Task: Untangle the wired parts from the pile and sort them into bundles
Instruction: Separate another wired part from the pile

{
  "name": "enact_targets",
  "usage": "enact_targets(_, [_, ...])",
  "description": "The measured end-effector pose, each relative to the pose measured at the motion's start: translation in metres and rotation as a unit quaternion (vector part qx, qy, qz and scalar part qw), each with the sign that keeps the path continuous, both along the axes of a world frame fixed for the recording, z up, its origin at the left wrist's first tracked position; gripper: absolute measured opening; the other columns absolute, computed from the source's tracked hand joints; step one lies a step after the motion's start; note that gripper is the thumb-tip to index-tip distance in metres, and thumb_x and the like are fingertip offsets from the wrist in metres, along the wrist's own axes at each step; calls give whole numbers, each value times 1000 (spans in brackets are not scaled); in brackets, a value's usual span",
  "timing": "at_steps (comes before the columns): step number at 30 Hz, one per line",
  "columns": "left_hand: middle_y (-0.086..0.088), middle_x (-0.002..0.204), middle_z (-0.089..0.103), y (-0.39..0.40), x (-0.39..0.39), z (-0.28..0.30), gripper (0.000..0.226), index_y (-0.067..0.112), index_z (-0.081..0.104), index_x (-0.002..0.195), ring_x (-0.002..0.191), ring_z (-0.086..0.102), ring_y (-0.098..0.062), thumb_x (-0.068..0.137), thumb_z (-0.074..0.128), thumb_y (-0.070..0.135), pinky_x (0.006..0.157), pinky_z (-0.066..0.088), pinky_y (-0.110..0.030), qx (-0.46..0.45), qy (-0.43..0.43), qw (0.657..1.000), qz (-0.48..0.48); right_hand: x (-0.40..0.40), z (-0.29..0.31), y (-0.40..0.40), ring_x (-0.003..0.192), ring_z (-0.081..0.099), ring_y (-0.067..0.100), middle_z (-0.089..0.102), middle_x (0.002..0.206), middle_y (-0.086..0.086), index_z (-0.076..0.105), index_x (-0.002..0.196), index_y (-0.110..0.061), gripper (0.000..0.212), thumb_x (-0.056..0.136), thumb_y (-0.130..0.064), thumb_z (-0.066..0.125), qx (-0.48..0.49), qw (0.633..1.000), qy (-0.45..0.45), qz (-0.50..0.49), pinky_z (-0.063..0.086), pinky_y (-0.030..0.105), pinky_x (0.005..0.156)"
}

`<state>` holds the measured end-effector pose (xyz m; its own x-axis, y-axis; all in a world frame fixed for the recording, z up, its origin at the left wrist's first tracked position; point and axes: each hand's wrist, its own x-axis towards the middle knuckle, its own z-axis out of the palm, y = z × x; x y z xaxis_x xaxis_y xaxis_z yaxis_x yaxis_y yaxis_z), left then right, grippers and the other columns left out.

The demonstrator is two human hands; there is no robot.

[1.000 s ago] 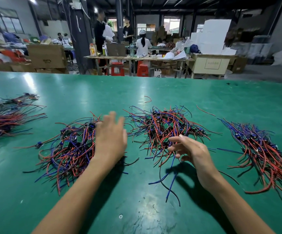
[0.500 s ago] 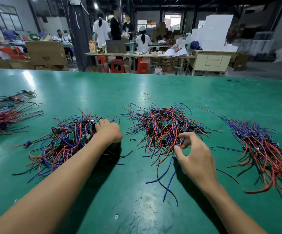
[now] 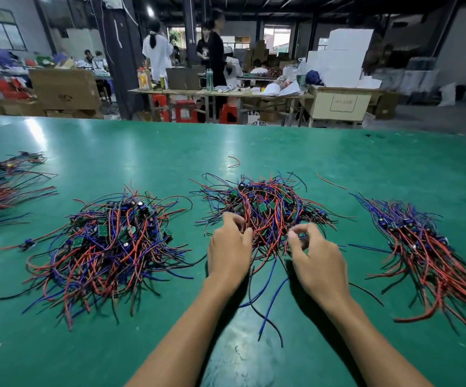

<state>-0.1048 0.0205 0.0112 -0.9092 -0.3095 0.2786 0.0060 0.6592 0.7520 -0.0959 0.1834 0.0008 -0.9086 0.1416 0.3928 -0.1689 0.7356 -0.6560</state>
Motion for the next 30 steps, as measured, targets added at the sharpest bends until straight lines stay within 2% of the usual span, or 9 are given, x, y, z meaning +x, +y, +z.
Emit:
enact_targets(2, [0,74,69,2,3,0,22,28,45,109,80,65,-29,99,54,45,75,50,-41,-4,33,999,-15,1,2,-4,68,61,10,65,72,-10,52,112,-36,17,99,-46,51,-34,997,8,63,39,33,63])
enact_targets(5, [0,76,70,1,5,0,31,31,55,109,82,67,-27,93,55,59,75,52,-39,-100,45,993,-33,4,-3,-10,76,66,10,67,74,-9,46,121,-39,23,100,-50,47,-13,988,-16,151,49,37,71])
enact_targets(11, [2,95,75,2,3,-2,24,33,71,110,93,68,-22,94,58,46,75,47,-33,-161,57,985,-32,7,-5,-11,67,64,9,70,75,-10,50,118,-43,27,99,-57,37,-55,974,-16,218,52,40,69])
enact_targets(14, [5,82,73,3,5,3,21,33,75,102,84,67,-19,93,61,46,72,48,-32,-122,47,991,-39,7,-4,-11,67,66,8,70,71,-10,57,110,-39,13,105,-43,46,-78,980,-8,180,52,39,69])
enact_targets(17, [10,60,64,6,10,8,14,33,78,87,64,62,-11,85,69,44,61,47,-28,-3,36,998,-54,5,-1,-11,59,64,6,70,64,-6,70,88,-31,32,107,-38,45,-151,980,-31,124,45,30,64])
enact_targets(20, [10,55,63,11,14,10,10,30,78,78,55,59,-7,80,73,39,57,47,-26,69,59,994,-59,4,5,-7,48,57,0,70,58,-6,76,79,-30,43,106,-44,46,-170,981,-37,90,38,16,54])
enact_targets(24, [7,56,64,18,20,7,13,22,76,74,53,59,-9,80,75,33,56,50,-29,43,109,987,-110,3,9,-5,45,49,-2,70,59,-1,80,83,-27,41,100,-52,53,-251,957,-86,119,37,20,53])
enact_targets(28, [4,52,61,26,24,0,14,17,70,68,46,50,-8,77,77,24,54,45,-27,-5,159,972,-171,2,8,-1,63,58,3,72,67,-4,81,78,-21,27,95,-37,67,-272,947,-95,143,46,27,66])
enact_targets(30, [4,51,60,24,22,-1,19,20,70,66,46,51,-9,79,74,34,54,46,-27,18,149,970,-189,1,9,1,54,53,3,69,62,-2,80,73,-19,25,94,-24,68,-317,935,-94,125,42,21,57])
